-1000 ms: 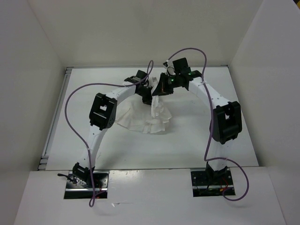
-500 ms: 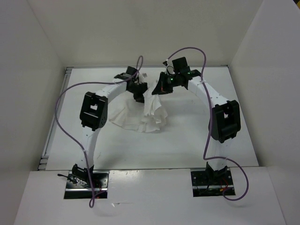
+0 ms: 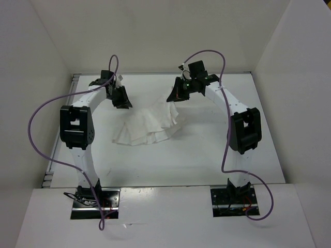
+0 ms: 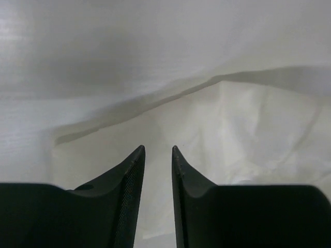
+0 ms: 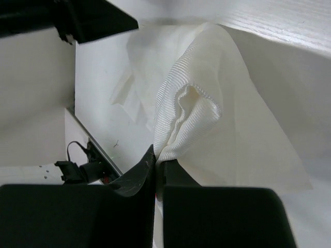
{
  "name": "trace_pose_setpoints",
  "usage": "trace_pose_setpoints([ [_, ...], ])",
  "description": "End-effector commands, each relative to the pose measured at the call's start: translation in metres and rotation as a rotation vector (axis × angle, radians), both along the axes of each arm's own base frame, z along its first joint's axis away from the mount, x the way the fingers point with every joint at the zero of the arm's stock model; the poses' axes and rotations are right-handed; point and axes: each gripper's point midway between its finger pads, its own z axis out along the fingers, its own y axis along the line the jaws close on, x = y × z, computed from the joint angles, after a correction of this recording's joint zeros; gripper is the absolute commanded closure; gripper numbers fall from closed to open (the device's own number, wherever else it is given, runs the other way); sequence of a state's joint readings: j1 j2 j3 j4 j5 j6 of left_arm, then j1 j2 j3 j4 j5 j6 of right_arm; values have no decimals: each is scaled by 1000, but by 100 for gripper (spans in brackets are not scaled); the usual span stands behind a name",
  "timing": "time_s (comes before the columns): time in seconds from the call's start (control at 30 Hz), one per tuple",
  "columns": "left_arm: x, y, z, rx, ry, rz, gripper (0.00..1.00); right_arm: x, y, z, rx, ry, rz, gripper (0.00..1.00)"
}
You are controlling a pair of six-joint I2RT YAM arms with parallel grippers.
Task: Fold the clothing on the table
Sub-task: Fold the skirt
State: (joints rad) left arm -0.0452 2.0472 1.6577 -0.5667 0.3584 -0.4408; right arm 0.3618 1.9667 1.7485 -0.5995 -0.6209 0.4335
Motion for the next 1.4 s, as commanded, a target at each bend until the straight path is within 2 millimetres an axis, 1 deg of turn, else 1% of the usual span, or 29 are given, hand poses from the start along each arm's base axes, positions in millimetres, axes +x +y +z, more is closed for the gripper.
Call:
trace_pose_setpoints([
  [0.0, -24, 31, -23, 94, 73, 44, 66, 13, 3, 24, 11, -66, -10, 100],
  [0.03, -27, 44, -26, 138, 80, 79, 66, 13, 3, 24, 11, -66, -10, 100],
  [0.17, -49, 64, -44, 251, 142, 109, 66, 13, 1, 22, 1, -60, -17, 100],
  [0.2, -52, 64, -44, 251, 144, 109, 66, 14, 0, 21, -5, -63, -24, 100],
  [0.27, -63, 68, -51, 274, 171, 115, 66, 14, 0, 21, -5, -63, -24, 100],
  [0.33, -70, 69, -51, 282, 174, 119, 66, 14, 0, 21, -5, -63, -24, 100],
  [0.37, -78, 69, -58, 284, 202, 115, 66, 12, -1, 20, -9, -54, -24, 100],
  [0.4, -80, 69, -58, 284, 197, 116, 66, 11, -1, 25, -5, -64, -24, 100],
  [0.47, -85, 67, -64, 276, 207, 100, 67, 9, -2, 26, -5, -64, -24, 100],
  [0.5, -90, 62, -73, 268, 227, 84, 68, 9, -2, 26, -5, -64, -24, 100],
  [0.53, -88, 56, -73, 257, 216, 71, 68, 8, -2, 32, 0, -75, -24, 100],
  [0.57, -91, 51, -81, 260, 236, 55, 69, 7, -4, 26, -14, -61, -31, 100],
  [0.6, -93, 39, -81, 264, 232, 23, 69, 6, -5, 31, -10, -71, -32, 100],
  [0.67, -95, 23, -88, 242, 242, -19, 71, 7, -6, 30, -16, -73, -38, 100],
  [0.7, -93, 10, -86, 201, 227, -39, 71, 5, -8, 30, -27, -69, -47, 100],
  [0.73, -97, -5, -85, 183, 230, -63, 71, 4, -8, 30, -24, -63, -52, 100],
  [0.8, -91, -25, -83, 144, 215, -96, 71, 5, -11, 31, -37, -71, -67, 100],
  [0.83, -92, -40, -79, 134, 205, -122, 71, 2, -12, 31, -35, -63, -73, 100],
  [0.9, -85, -55, -77, 125, 189, -155, 71, 3, -13, 31, -42, -66, -80, 100],
  [0.93, -86, -68, -72, 114, 176, -186, 71, 3, -15, 29, -51, -60, -86, 100],
  [1.0, -86, -81, -74, 100, 180, -206, 71, 2, -16, 29, -53, -54, -99, 100],
  [1.03, -86, -88, -70, 82, 177, -214, 71, 2, -16, 29, -54, -54, -99, 100],
  [1.07, -84, -96, -70, 83, 171, -229, 71, 0, -16, 25, -54, -38, -105, 100],
  [1.13, -82, -100, -66, 81, 158, -238, 71, 0, -16, 25, -54, -38, -105, 100],
  [1.2, -83, -102, -66, 73, 160, -243, 71, -9, -5, 18, -55, -21, -83, 100],
  [1.23, -83, -102, -66, 73, 160, -243, 71, -9, 0, 21, -47, -37, -75, 100],
  [1.27, -83, -102, -66, 73, 160, -243, 71, -9, 0, 18, -44, -28, -81, 100],
  [1.33, -86, -101, -68, 75, 169, -243, 71, -16, 17, 17, -30, -25, -48, 100],
  [1.37, -86, -101, -68, 75, 169, -243, 71, -17, 22, 3, -39, 8, -44, 100],
])
